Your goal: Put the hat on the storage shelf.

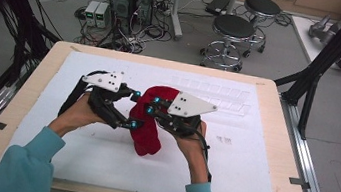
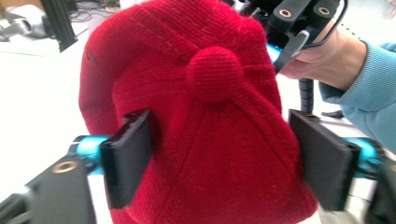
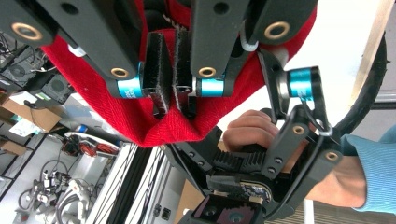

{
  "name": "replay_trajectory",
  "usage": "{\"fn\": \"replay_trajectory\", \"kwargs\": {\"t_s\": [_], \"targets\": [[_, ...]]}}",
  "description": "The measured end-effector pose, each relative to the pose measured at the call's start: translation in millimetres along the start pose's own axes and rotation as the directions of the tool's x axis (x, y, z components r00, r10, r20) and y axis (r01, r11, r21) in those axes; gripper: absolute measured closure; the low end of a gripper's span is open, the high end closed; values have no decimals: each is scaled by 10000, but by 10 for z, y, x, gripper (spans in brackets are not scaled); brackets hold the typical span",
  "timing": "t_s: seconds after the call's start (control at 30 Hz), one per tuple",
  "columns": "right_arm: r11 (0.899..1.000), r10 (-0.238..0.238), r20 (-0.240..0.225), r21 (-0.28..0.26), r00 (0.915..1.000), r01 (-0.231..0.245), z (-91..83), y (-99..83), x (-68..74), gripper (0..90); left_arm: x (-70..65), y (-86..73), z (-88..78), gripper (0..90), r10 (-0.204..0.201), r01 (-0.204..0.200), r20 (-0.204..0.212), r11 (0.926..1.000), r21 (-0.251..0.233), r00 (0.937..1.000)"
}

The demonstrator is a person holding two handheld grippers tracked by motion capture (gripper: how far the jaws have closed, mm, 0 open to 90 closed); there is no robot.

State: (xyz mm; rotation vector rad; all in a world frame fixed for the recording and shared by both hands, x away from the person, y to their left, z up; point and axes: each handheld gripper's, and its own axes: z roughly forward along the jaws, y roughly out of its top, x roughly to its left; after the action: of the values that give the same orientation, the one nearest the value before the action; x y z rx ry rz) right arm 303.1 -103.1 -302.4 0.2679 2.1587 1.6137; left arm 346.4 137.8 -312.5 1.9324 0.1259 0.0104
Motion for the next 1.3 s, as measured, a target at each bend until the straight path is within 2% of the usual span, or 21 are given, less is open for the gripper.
{"fn": "replay_trajectory", "kwargs": {"t_s": [0.07, 0.2, 0.33, 0.53, 0.63, 0.7, 0.73, 0.93, 1.0, 1.1, 1.3], "targets": [[10000, -2, -6, -11, 10000, 1, 5, 1, -3, 865, -1, 0, 1, 333, -9, 9, -32, 10000, 11, 10000], [10000, -5, -38, 31, 10000, 5, 9, 1, -1, 865, -5, 2, -19, 488, 89, -79, -406, 9996, 259, 9991], [10000, -34, -3, 46, 10000, 34, 19, -1, -2, 863, -12, 6, -26, 590, 148, -117, -668, 9988, 466, 9977], [9999, 14, 101, 132, 9999, -15, 24, -8, 0, 826, -22, -44, -27, 747, -139, 171, -1119, 9995, 280, 9936], [9999, 68, 203, 126, 9998, -71, 24, -12, 4, 740, -22, -68, -40, 792, -217, 245, -1374, 9995, 186, 9903], [10000, 74, 310, -44, 9995, -73, 27, -12, 4, 580, -22, -69, -52, 808, -220, 256, -1513, 9994, 217, 9882], [9998, 179, 376, -117, 9991, -175, 24, -11, 3, 530, -25, -68, -55, 812, -236, 281, -1578, 9993, 262, 9872], [9981, 607, 718, -142, 9956, -599, 47, -24, 10, 267, -36, -60, -46, 817, -224, 279, -1763, 9992, 284, 9841], [9972, 745, 1001, -125, 9922, -736, 47, -29, 4, 192, -39, -61, -41, 818, -227, 275, -1763, 9993, 251, 9841], [9947, 1024, 1198, -147, 9875, -1013, 38, -38, -5, 116, -44, -57, -38, 818, -241, 295, -1882, 9992, 261, 9818], [9926, 1215, 1336, -137, 9836, -1208, -10, -52, -5, 110, -42, -56, -49, 818, -321, 376, -2118, 9991, 218, 9768]]}}
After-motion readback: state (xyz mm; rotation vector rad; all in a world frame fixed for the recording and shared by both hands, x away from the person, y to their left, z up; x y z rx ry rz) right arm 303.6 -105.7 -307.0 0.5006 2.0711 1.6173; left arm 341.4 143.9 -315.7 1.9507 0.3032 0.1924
